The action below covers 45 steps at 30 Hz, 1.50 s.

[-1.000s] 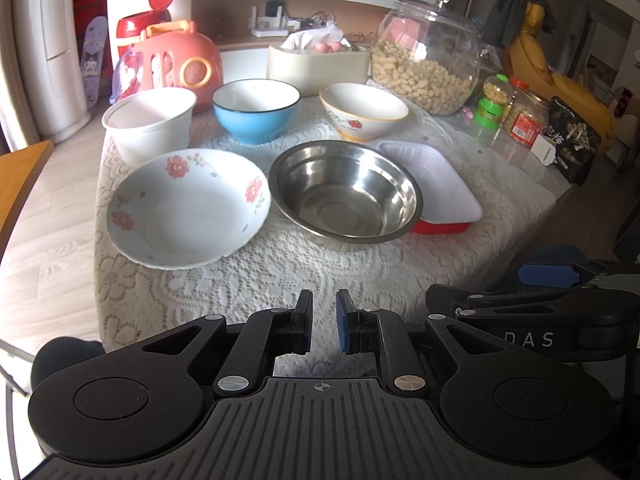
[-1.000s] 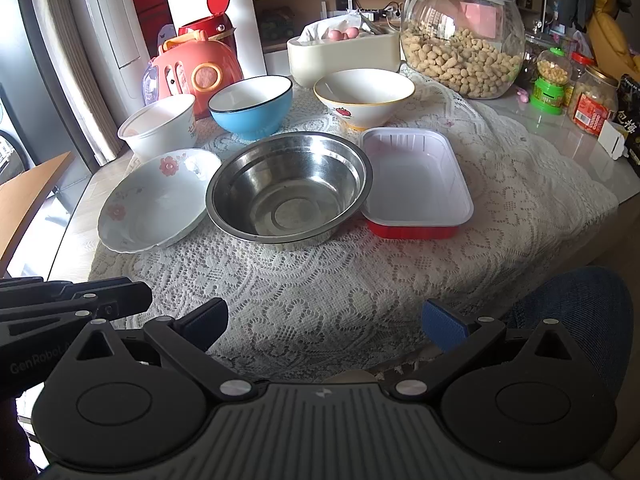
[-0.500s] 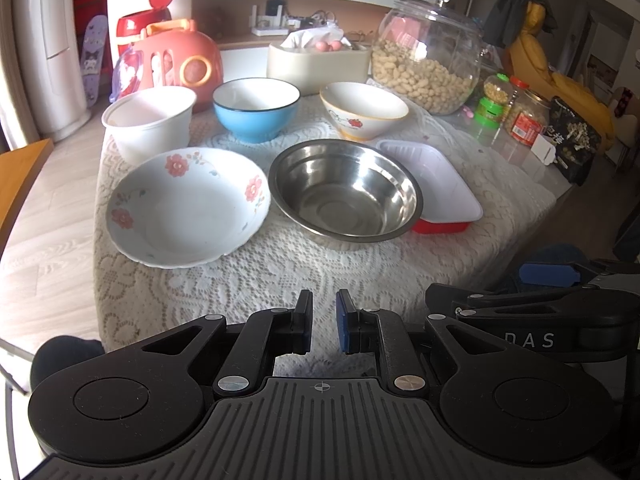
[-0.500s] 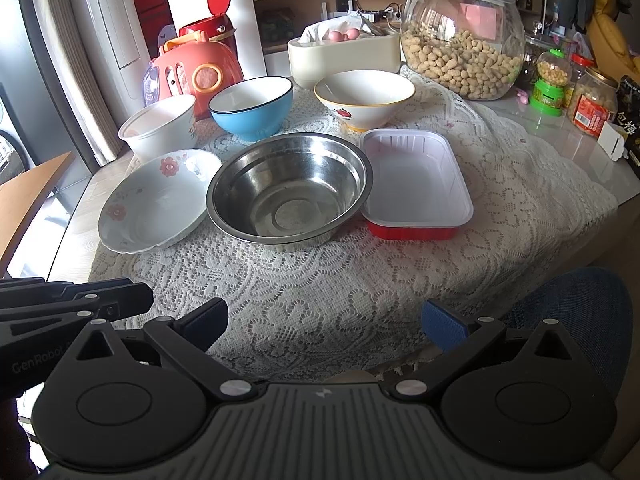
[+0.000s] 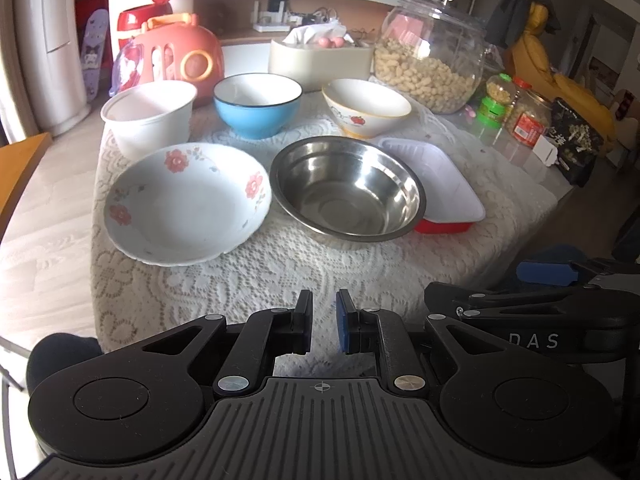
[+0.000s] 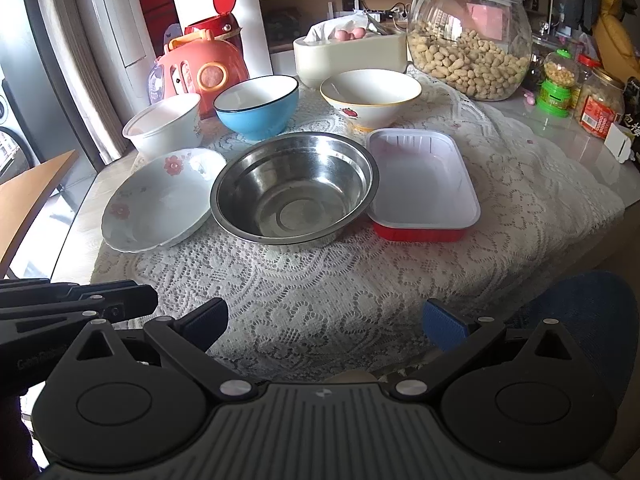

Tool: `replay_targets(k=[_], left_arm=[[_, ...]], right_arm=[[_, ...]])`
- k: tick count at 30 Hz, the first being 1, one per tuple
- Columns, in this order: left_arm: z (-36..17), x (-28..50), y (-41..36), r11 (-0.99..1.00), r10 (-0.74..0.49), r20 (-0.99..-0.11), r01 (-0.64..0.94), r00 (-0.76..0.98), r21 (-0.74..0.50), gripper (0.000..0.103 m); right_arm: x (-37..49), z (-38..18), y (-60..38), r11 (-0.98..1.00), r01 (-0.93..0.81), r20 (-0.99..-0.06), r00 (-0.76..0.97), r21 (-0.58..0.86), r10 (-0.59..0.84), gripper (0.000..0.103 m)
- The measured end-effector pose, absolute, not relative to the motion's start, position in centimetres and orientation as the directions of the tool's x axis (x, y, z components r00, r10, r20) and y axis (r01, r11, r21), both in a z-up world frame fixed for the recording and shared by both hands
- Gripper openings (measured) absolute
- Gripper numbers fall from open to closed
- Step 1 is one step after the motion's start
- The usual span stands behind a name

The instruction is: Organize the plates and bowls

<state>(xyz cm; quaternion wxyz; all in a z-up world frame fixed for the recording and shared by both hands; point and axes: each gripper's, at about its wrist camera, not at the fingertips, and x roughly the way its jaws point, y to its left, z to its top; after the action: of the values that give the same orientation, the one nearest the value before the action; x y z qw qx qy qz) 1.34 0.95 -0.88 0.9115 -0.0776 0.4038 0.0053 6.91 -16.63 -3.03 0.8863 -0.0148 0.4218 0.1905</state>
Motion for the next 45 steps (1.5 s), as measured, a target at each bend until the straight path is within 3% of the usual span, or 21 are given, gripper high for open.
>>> replay_targets(k=[9,15,20,25,32,37,43,45], left_arm=[[1.1,4.1,1.9,0.981,0.001,-0.675,-0.132,0.738,-0.143,0.016],[1.5,8.2,3.1,0.948,-0.118,-0.61,-0.094,0.783,-0.305,0.018],[0.7,12.6,2.6,0.937,-0.196,-0.652,-0.056,0.733,-0.344,0.018],[0.1,16.1,1.1,0.951,-0.17,-0.668,-0.058,0.725,-0.305,0.018],[-1.5,21.8,-0.6,0.909,-0.358,-0.677,0.076,0.643,-0.409,0.018],[-2.7,26.2,-2.3,0.93,-0.327,-0.736,0.063,0.592,-0.362,0.018],[-4.3,29.8,-3.0,0.954,-0.264,-0.777,0.035,0.572,-0.299,0.018],[-5.1,30.9,-3.2,0.956,-0.258,-0.801,0.022,0.54,-0.293,0.018]], right_arm=[[9.7,-1.6,-16.4,0.909,-0.395,-0.688,0.625,0.13,0.37,0.103],[12.8,-0.3,-16.5,0.905,-0.409,-0.628,0.676,0.113,0.384,0.103],[15.5,-0.1,-17.3,0.905,-0.407,-0.608,0.69,0.125,0.394,0.103],[18.1,-0.8,-18.6,0.907,-0.397,-0.603,0.692,0.143,0.398,0.103],[22.8,-3.5,-21.8,0.923,-0.336,-0.658,0.654,0.19,0.374,0.103],[26.2,-7.8,-26.2,0.927,-0.196,-0.756,0.536,0.321,0.375,0.102],[26.6,-11.1,-28.1,0.866,-0.152,-0.767,0.41,0.476,0.493,0.079],[26.7,-11.5,-28.0,0.856,-0.158,-0.762,0.397,0.492,0.511,0.076]])
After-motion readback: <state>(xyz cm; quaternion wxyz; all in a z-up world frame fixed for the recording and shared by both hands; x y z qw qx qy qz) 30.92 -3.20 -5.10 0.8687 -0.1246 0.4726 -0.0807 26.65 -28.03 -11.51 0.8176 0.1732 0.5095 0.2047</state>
